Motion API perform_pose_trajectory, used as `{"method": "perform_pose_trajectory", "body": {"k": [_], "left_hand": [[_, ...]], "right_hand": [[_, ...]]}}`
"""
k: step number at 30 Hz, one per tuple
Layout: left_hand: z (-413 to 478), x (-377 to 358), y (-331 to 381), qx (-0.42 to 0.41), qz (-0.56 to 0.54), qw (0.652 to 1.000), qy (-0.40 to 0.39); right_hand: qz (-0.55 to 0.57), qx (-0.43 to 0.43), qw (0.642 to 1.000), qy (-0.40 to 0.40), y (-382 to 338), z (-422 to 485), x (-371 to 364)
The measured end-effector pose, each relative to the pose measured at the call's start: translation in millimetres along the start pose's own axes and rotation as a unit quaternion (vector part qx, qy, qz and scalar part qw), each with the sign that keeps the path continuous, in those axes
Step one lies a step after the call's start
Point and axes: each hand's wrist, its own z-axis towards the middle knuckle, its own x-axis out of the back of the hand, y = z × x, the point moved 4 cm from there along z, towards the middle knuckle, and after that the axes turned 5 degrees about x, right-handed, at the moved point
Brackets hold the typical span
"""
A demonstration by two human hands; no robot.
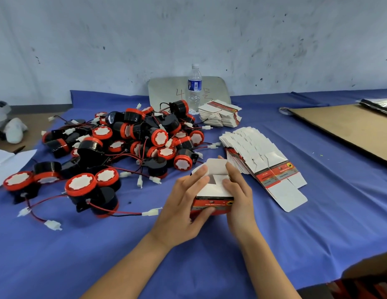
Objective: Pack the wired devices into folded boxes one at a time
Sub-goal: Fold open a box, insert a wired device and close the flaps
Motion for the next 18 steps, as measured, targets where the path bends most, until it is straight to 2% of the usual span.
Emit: {"method": "perform_pose_trajectory", "body": {"k": [5,10,18], "left_hand": [[-0.3,-2.0,-1.6,0.012,0.008,1.0,-0.019],[-0.6,-1.3,-1.0,0.019,0.012,1.0,-0.019],[-0.3,-3.0,-2.8,0.032,0.008,0.999,-0.035]], "right_hand": [[0.033,0.026,0.999,0.024,-3.2,-1.6,-1.4],[-0.028,0.037,0.999,0.022,-2.2,-1.6,-1.1],[-0.023,0.04,0.999,0.024,-2.3,-1.8,-1.7]]}}
